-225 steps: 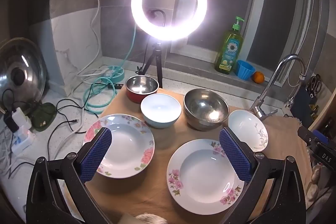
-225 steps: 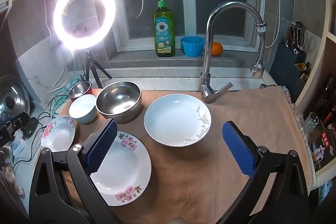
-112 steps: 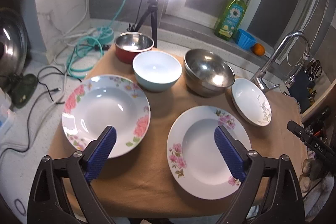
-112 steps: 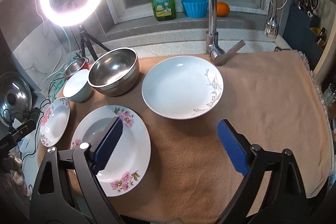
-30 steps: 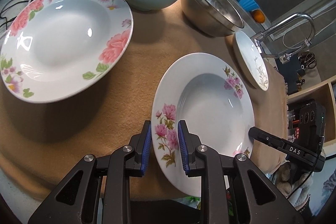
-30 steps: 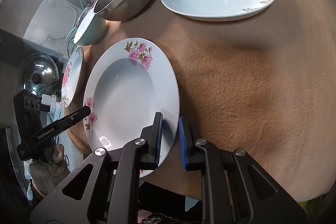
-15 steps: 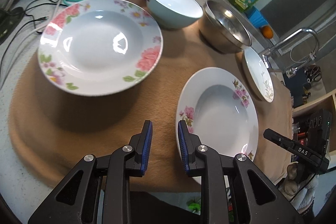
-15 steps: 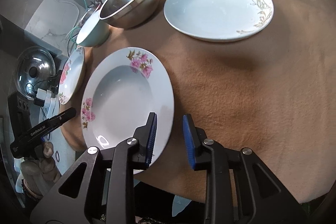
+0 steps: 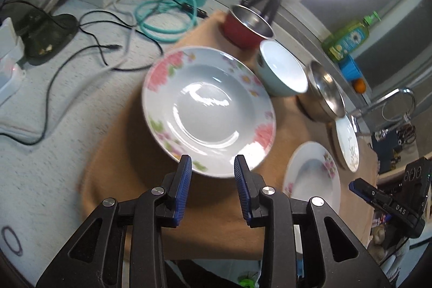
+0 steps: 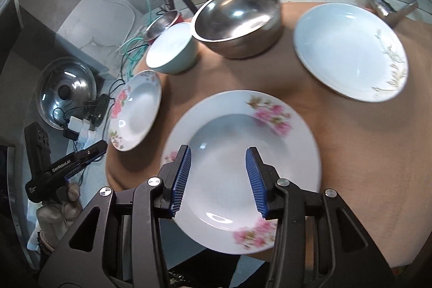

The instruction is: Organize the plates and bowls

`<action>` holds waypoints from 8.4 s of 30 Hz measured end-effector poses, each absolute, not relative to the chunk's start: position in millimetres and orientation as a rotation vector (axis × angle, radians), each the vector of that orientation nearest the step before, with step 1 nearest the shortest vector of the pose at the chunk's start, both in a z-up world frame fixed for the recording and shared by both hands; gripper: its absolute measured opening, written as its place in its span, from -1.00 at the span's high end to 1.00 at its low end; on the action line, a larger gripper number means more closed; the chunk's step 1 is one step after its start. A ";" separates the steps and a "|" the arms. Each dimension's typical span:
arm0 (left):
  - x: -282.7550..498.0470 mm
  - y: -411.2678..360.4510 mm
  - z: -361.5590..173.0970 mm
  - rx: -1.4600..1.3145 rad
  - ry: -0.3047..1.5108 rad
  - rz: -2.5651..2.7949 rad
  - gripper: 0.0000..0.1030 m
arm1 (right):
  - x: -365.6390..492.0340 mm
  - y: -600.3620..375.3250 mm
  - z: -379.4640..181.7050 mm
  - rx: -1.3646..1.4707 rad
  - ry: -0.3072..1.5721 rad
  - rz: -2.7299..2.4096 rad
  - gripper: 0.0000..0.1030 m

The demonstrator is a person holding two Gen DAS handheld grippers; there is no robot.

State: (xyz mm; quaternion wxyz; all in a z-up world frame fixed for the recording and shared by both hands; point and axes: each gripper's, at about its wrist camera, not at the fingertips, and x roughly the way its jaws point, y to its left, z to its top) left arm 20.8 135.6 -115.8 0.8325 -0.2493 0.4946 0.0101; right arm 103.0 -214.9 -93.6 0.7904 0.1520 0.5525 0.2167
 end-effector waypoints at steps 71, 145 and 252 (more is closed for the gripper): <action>94.0 198.0 -146.3 -0.562 1.110 -0.072 0.68 | 177.9 -60.7 -154.2 0.337 1.377 0.525 0.83; 67.1 -28.8 -142.8 -0.123 1.179 -0.217 0.67 | 106.7 -276.6 -150.4 0.343 1.392 0.388 0.81; 209.9 -154.6 -137.0 -0.224 1.207 -0.346 0.54 | 243.8 -444.6 -146.3 0.362 1.186 0.132 0.75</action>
